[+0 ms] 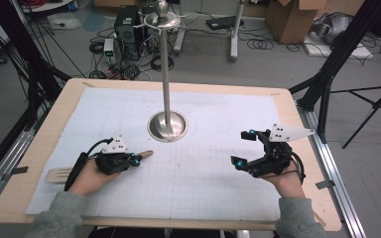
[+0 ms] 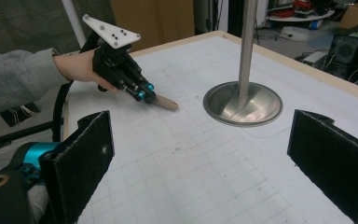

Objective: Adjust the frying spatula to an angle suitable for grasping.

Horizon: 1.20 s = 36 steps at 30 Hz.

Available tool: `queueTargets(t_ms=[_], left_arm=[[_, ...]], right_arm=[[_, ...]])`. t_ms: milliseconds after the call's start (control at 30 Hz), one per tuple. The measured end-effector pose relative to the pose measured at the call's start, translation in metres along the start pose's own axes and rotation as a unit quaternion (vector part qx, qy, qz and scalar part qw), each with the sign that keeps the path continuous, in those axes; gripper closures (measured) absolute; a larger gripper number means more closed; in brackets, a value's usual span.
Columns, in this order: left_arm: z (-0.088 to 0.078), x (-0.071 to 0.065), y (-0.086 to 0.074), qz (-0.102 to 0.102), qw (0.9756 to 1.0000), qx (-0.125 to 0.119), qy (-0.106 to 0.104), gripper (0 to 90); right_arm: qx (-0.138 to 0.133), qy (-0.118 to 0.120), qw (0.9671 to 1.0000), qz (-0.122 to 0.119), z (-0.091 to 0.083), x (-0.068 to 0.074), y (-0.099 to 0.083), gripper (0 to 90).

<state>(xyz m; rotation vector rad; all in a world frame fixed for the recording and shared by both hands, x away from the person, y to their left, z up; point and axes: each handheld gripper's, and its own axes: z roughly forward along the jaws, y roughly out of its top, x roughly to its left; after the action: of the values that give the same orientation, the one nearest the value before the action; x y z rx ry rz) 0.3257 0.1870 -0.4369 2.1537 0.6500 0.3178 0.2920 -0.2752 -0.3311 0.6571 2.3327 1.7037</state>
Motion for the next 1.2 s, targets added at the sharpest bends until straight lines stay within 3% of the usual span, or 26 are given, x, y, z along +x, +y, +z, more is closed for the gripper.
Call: queueTargets(t_ms=[233,433,800,900,933,1033,1200], left_arm=[[0.010,0.000,0.002,0.003,0.9999,0.010,0.001,89.9],[0.016,0.002,0.004,0.014,0.9997,0.007,0.019,90.0],[0.024,0.009,0.010,0.005,0.9990,0.007,0.043,90.0],[0.024,0.008,0.011,-0.010,0.9988,0.006,0.047,89.9],[0.021,0.008,0.012,-0.010,0.9988,0.003,0.047,89.9],[0.002,0.007,0.016,-0.017,0.9988,-0.034,0.032,89.9],[-0.038,0.012,0.017,-0.022,0.9974,-0.059,0.034,90.0]], right_arm=[[-0.002,0.002,1.0000,-0.001,0.000,0.000,-0.001,6.2],[-0.002,0.002,1.0000,0.001,-0.001,0.000,-0.001,6.2],[-0.004,0.003,1.0000,0.000,-0.001,-0.001,-0.001,6.2],[-0.003,0.003,1.0000,0.003,-0.001,-0.001,-0.001,6.2],[-0.003,0.004,1.0000,0.002,-0.001,-0.001,-0.001,6.2],[-0.005,0.003,1.0000,0.004,-0.002,-0.001,-0.001,6.2],[-0.003,0.004,1.0000,0.004,-0.001,0.000,-0.002,6.2]])
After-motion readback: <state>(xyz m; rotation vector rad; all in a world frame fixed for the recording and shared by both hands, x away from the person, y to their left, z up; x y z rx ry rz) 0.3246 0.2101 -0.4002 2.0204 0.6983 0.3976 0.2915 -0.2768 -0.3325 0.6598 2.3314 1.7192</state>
